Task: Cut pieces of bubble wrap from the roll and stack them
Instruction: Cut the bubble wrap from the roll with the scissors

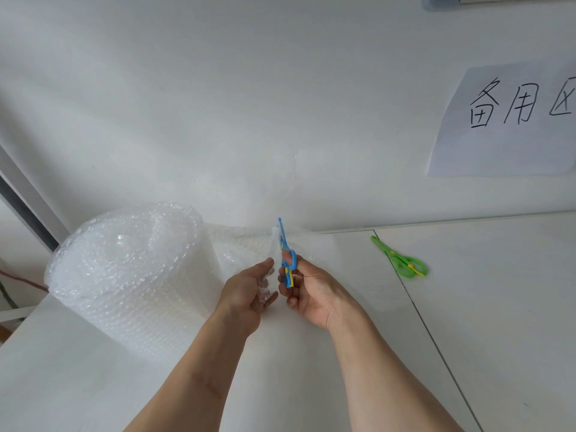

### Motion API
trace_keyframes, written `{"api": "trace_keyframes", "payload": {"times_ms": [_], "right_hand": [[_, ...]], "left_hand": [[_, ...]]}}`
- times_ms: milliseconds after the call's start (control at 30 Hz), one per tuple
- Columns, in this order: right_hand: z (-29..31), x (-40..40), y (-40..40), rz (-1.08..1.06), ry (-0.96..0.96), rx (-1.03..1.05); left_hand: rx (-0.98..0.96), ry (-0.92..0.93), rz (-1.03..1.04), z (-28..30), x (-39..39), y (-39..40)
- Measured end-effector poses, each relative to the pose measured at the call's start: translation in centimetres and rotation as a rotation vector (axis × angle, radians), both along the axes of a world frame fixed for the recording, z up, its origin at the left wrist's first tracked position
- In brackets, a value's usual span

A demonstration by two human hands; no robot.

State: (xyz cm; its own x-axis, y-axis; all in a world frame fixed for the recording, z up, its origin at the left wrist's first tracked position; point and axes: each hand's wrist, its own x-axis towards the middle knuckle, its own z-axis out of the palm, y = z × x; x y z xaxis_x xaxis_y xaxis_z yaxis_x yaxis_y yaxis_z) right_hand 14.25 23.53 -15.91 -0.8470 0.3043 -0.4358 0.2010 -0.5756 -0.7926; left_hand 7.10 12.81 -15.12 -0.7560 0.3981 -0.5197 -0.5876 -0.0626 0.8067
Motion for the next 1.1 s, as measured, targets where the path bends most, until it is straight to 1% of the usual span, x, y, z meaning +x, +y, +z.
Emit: {"api": "trace_keyframes", "payload": {"times_ms": [233, 467, 733, 900, 967, 1100], "right_hand": [[-0.3, -0.1, 0.1, -0.038, 0.025, -0.016], [0.1, -0.1, 0.2, 0.010, 0.019, -0.068], [-0.2, -0.2, 0.4, -0.034, 0.046, -0.048], [-0.1, 0.2, 0.5, 0.050, 0.048, -0.022], [0.2, 0.1, 0.4, 0.084, 0.041, -0.052], [0.7, -0.2, 0.8, 0.087, 0.045, -0.079]], "left_hand": [[0.003, 0.003, -0.003, -0.2, -0.1, 0.0], [0.000, 0.007, -0.009, -0.2, -0.2, -0.2], [-0.019, 0.012, 0.014, -0.3, -0.3, -0.4], [-0.011, 0.008, 0.014, -0.2, -0.6, -0.6], [-0.004, 0.005, 0.002, -0.3, -0.6, -0.6], [-0.023, 0.006, 0.004, -0.3, -0.6, -0.7]]}}
